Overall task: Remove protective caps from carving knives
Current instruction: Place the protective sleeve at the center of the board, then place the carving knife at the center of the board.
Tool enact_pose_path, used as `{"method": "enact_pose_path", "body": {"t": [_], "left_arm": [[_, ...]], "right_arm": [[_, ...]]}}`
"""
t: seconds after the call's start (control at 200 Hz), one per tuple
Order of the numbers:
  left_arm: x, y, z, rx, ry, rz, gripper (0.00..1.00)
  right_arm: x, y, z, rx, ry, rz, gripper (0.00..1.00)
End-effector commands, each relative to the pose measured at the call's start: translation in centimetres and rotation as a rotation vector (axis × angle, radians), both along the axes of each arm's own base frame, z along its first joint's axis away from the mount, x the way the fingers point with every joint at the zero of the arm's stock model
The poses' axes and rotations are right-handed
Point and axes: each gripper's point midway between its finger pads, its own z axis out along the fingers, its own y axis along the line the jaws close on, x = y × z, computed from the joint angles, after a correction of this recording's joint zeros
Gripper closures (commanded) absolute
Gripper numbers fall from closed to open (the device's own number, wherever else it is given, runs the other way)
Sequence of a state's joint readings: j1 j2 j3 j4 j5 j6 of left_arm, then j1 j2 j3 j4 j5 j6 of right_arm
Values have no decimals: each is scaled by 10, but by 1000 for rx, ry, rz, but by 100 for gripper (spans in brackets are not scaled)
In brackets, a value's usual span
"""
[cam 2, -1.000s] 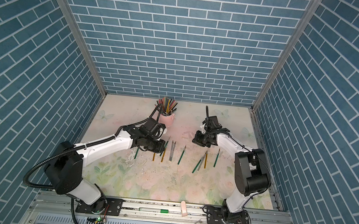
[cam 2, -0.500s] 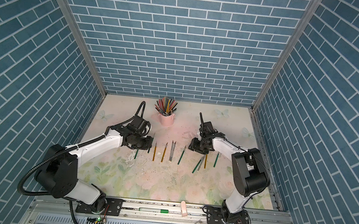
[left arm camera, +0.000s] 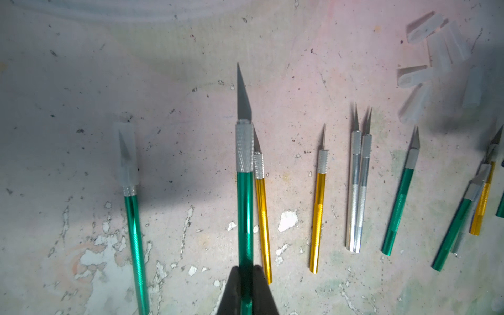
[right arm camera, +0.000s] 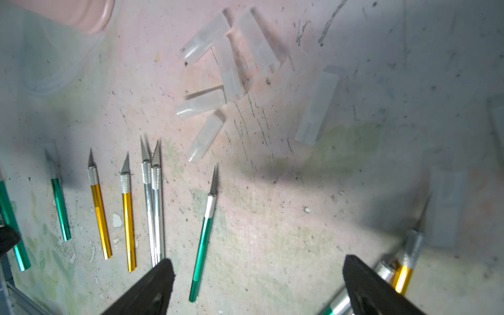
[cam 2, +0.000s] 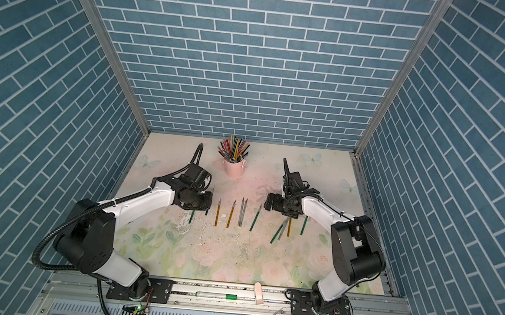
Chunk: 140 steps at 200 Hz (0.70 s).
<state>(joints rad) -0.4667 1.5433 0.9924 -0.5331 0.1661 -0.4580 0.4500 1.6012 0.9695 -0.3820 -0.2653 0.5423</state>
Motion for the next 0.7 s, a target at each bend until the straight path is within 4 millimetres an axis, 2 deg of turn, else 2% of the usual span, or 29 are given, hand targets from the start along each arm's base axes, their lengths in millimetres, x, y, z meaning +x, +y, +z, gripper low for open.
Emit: {"method": "enact_pose_path", "body": {"t": [0.0,0.275,0.405,0.695], "left_arm": [[5,4,-8,22,3,36,100],[3,8,-32,86,33,74,99],[2,10,-38,117,36,79,94],[-2,12,-55,139,57,106,89]], "right_arm": [[-1,1,8,7,-16,14,2],[0,-2,18,26,-25,9,3],[2,-7,28,49,-41,-4,2],[3,-29,50,57,-72,-32,2]]}}
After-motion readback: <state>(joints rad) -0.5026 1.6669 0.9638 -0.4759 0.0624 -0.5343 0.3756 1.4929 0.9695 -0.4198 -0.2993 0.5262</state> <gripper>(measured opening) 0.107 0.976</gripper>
